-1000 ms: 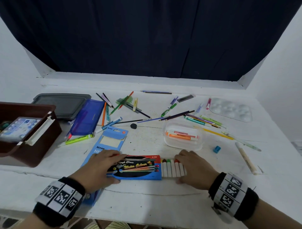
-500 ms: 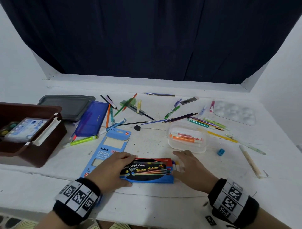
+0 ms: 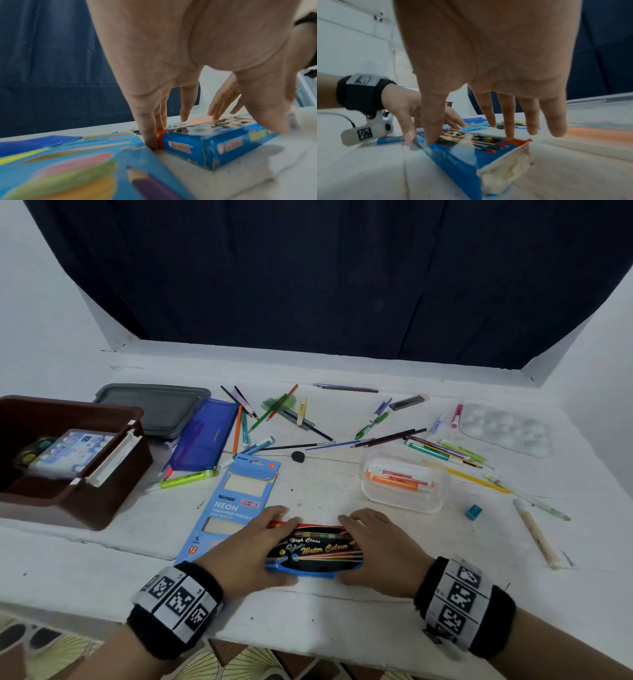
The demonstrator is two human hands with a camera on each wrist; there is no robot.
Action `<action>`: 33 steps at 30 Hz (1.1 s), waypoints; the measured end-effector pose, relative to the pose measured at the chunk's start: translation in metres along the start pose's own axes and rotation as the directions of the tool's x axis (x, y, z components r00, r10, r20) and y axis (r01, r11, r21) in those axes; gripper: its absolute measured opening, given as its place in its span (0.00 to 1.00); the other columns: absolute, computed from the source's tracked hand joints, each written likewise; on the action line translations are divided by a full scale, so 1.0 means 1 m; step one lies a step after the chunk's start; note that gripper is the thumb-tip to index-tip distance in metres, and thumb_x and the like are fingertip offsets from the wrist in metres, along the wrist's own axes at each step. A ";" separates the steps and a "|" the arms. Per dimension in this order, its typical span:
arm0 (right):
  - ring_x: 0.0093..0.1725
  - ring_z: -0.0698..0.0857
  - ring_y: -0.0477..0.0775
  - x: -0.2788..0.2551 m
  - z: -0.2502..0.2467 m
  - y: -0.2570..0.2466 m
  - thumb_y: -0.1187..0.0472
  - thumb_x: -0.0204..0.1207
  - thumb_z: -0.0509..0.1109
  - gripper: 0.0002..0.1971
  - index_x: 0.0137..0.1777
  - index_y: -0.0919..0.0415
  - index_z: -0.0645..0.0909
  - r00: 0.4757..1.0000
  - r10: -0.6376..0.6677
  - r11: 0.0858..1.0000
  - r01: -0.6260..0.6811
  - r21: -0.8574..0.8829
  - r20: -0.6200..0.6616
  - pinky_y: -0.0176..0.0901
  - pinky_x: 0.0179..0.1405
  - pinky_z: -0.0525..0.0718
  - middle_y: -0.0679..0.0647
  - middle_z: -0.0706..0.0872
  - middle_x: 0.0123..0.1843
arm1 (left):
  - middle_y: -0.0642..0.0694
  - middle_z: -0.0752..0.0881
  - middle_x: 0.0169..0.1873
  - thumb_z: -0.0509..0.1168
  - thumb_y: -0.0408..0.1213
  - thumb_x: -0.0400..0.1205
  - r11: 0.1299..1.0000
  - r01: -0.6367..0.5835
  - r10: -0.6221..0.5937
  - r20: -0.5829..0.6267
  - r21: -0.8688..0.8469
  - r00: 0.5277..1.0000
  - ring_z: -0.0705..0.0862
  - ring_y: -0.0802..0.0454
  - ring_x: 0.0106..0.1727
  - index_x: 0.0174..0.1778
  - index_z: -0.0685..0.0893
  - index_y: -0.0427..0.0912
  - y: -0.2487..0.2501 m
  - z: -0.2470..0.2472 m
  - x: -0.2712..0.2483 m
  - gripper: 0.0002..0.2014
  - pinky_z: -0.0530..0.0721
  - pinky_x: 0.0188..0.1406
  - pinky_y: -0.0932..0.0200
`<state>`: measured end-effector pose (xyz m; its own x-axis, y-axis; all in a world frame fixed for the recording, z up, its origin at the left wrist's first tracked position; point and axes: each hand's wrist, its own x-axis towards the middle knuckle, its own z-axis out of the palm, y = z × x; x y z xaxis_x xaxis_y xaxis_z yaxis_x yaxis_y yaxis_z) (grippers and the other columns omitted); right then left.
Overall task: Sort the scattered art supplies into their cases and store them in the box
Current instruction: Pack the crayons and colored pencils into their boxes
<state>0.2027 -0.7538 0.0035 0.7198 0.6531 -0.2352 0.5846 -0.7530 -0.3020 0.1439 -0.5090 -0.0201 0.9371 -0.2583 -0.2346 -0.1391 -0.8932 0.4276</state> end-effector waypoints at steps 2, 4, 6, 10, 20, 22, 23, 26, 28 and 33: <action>0.68 0.73 0.54 0.006 0.002 -0.001 0.34 0.68 0.74 0.45 0.81 0.55 0.64 0.998 -0.043 0.998 0.045 -0.035 0.047 0.52 0.71 0.75 0.52 0.74 0.71 | 0.54 0.50 0.85 0.70 0.58 0.79 0.999 0.004 -0.007 -0.044 -0.051 0.999 0.57 0.57 0.84 0.86 0.58 0.58 -0.001 -0.001 -0.004 0.41 0.61 0.80 0.66; 0.64 0.73 0.54 0.013 0.004 -0.002 0.33 0.65 0.76 0.46 0.78 0.54 0.66 0.995 -0.061 0.994 0.068 -0.085 0.078 0.51 0.63 0.79 0.51 0.74 0.68 | 0.55 0.51 0.84 0.70 0.56 0.80 0.993 0.006 -0.017 -0.093 -0.116 0.996 0.57 0.59 0.83 0.84 0.61 0.60 -0.004 0.000 -0.009 0.37 0.64 0.78 0.67; 0.60 0.73 0.53 0.019 0.004 -0.001 0.33 0.62 0.77 0.43 0.73 0.53 0.69 0.992 -0.071 0.988 0.084 -0.129 0.101 0.50 0.57 0.80 0.51 0.73 0.62 | 0.56 0.53 0.83 0.69 0.56 0.80 0.981 0.001 -0.029 -0.143 -0.194 0.989 0.55 0.64 0.82 0.82 0.63 0.63 -0.006 0.003 -0.014 0.34 0.64 0.77 0.68; 0.55 0.70 0.49 0.028 0.002 0.004 0.36 0.55 0.79 0.42 0.66 0.49 0.68 0.995 -0.054 0.999 0.054 0.000 0.087 0.44 0.51 0.79 0.47 0.68 0.56 | 0.58 0.60 0.81 0.65 0.60 0.81 0.954 -0.051 -0.017 -0.221 -0.296 0.975 0.49 0.77 0.81 0.79 0.65 0.67 -0.009 0.004 -0.023 0.29 0.62 0.74 0.77; 0.54 0.80 0.44 0.049 -0.031 -0.019 0.36 0.54 0.73 0.43 0.72 0.47 0.70 0.969 -0.096 0.962 0.150 0.228 -0.229 0.42 0.51 0.86 0.40 0.67 0.59 | 0.56 0.84 0.56 0.64 0.53 0.83 0.893 -0.081 -0.239 -0.619 -0.442 0.748 0.86 0.52 0.54 0.73 0.78 0.59 -0.018 -0.046 -0.044 0.21 0.84 0.53 0.60; 0.55 0.80 0.42 0.055 -0.032 -0.028 0.37 0.56 0.74 0.42 0.74 0.45 0.69 0.955 -0.123 0.948 0.194 0.253 -0.271 0.39 0.52 0.86 0.37 0.68 0.59 | 0.53 0.84 0.47 0.63 0.53 0.84 0.898 -0.089 -0.247 -0.660 -0.432 0.710 0.85 0.50 0.46 0.70 0.80 0.59 -0.022 -0.047 -0.050 0.18 0.84 0.48 0.57; 0.56 0.80 0.41 0.058 -0.033 -0.033 0.38 0.58 0.75 0.42 0.74 0.44 0.69 0.948 -0.138 0.937 0.219 0.271 -0.287 0.37 0.53 0.85 0.36 0.69 0.60 | 0.52 0.84 0.44 0.62 0.54 0.84 0.903 -0.100 -0.246 -0.693 -0.418 0.678 0.85 0.50 0.44 0.68 0.82 0.58 -0.026 -0.052 -0.053 0.17 0.84 0.47 0.55; 0.59 0.80 0.37 0.072 -0.041 -0.056 0.39 0.61 0.77 0.39 0.73 0.43 0.71 0.921 -0.185 0.902 0.297 0.314 -0.342 0.31 0.55 0.83 0.35 0.74 0.60 | 0.54 0.87 0.46 0.59 0.54 0.84 0.900 -0.139 -0.265 -0.772 -0.413 0.577 0.85 0.55 0.44 0.63 0.83 0.58 -0.046 -0.071 -0.067 0.15 0.82 0.47 0.61; 0.60 0.81 0.39 0.085 -0.045 -0.077 0.42 0.63 0.79 0.36 0.72 0.42 0.73 0.895 -0.198 0.876 0.344 0.337 -0.399 0.30 0.55 0.82 0.36 0.76 0.60 | 0.57 0.87 0.47 0.60 0.55 0.84 0.878 -0.186 -0.294 -0.803 -0.442 0.519 0.85 0.58 0.45 0.62 0.84 0.56 -0.064 -0.089 -0.076 0.15 0.82 0.48 0.65; 0.60 0.79 0.41 0.134 -0.056 -0.155 0.41 0.65 0.79 0.28 0.65 0.38 0.77 0.842 -0.211 0.823 0.427 0.374 -0.497 0.36 0.58 0.79 0.35 0.80 0.56 | 0.52 0.87 0.53 0.59 0.54 0.84 0.896 -0.196 -0.290 -0.859 -0.399 0.423 0.86 0.54 0.52 0.60 0.85 0.49 -0.136 -0.140 -0.104 0.17 0.84 0.49 0.63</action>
<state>0.2295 -0.5542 0.0705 0.6686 0.6687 0.3251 0.6488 -0.3111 -0.6945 0.1099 -0.3095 0.0685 0.7113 0.4655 0.5266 -0.1809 -0.6028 0.7771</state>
